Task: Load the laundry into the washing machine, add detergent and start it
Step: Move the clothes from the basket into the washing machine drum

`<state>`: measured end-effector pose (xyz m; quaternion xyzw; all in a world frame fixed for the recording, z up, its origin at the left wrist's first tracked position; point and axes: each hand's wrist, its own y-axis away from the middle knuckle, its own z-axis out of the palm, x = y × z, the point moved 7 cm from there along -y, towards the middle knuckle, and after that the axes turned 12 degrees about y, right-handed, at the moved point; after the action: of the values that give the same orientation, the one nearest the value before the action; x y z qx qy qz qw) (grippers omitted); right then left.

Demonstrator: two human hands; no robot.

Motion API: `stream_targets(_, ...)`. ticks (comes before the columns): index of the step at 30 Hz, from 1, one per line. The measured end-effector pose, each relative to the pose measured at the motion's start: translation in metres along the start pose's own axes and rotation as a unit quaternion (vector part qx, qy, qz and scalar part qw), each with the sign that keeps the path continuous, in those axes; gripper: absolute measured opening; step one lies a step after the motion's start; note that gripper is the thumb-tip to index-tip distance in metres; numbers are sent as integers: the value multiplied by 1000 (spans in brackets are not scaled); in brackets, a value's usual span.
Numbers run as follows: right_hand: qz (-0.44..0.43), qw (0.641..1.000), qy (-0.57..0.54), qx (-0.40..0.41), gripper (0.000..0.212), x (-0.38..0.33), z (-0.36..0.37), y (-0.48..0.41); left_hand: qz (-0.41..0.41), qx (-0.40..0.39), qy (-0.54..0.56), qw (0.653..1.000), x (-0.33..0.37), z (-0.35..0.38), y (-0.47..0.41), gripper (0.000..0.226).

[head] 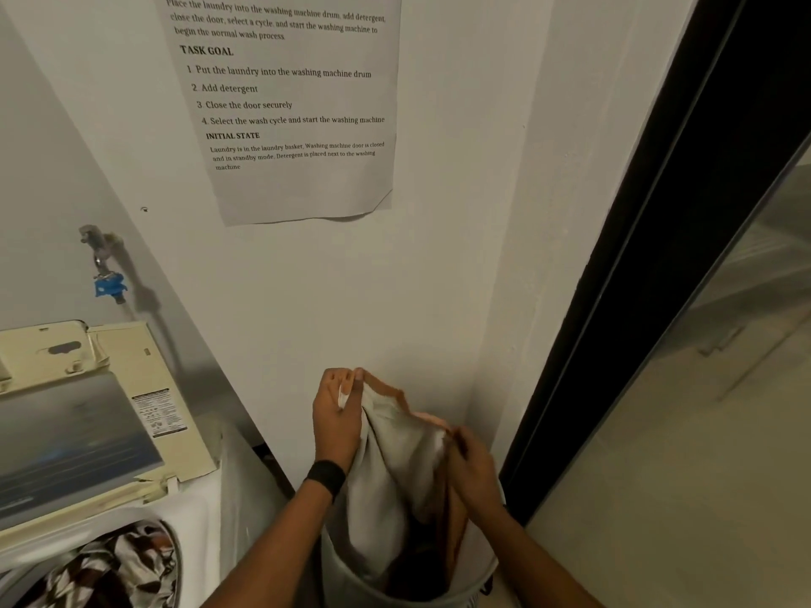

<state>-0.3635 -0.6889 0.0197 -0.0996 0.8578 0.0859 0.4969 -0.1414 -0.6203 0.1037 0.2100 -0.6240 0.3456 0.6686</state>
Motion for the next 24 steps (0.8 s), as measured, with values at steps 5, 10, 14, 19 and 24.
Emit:
stream_targets(5,-112,987,-86,-70,15,-101,2,-18,-20,-133,-27,991,-5,15,12,37)
stream_targets(10,-161,979,-89,-85,16,-139,5,-32,-61,-147,43,986,-2,34,22,25)
stream_targets(14,-156,987,-28,-11,30,-105,-3,-27,-64,-8,62,996,1,5,1,23)
stream_targets(19,-117,979,129,-105,33,-34,32,2,-42,14,78,996,14,6,-8,31)
stream_targets(24,97,991,23,-92,22,2,34,-9,-29,-8,68,997,10,9,-2,31)
